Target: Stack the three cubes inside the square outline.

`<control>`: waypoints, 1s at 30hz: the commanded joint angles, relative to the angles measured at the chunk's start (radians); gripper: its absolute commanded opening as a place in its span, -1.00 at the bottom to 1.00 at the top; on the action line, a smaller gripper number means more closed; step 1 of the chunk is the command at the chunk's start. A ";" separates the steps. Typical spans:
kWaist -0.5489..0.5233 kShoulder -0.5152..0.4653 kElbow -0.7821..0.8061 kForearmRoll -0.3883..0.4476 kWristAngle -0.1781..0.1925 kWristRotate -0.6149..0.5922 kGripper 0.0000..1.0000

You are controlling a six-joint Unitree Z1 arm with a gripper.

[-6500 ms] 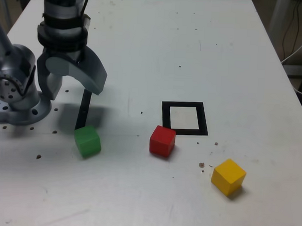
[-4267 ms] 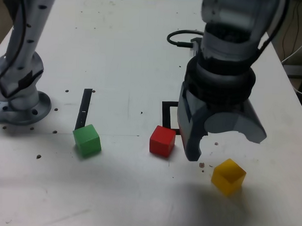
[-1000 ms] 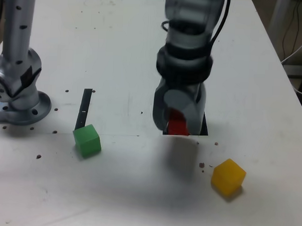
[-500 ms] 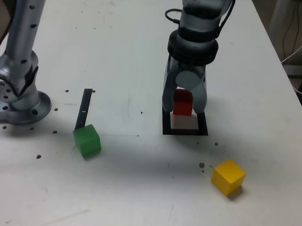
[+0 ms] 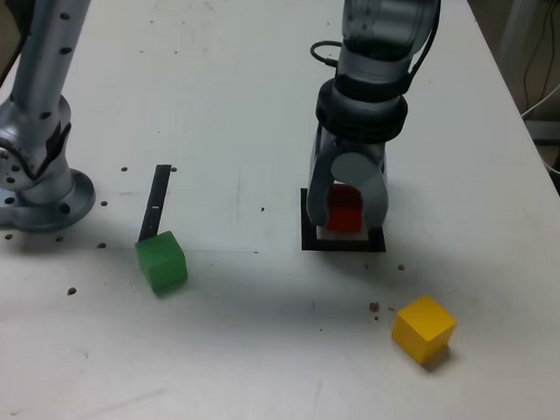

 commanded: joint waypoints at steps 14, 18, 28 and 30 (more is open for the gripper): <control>-0.004 -0.007 0.039 -0.028 0.015 0.001 0.99; -0.005 -0.051 0.077 -0.067 0.039 -0.016 0.99; -0.035 -0.170 0.089 -0.075 0.085 -0.070 0.99; -0.066 -0.194 0.076 -0.052 0.107 -0.114 0.99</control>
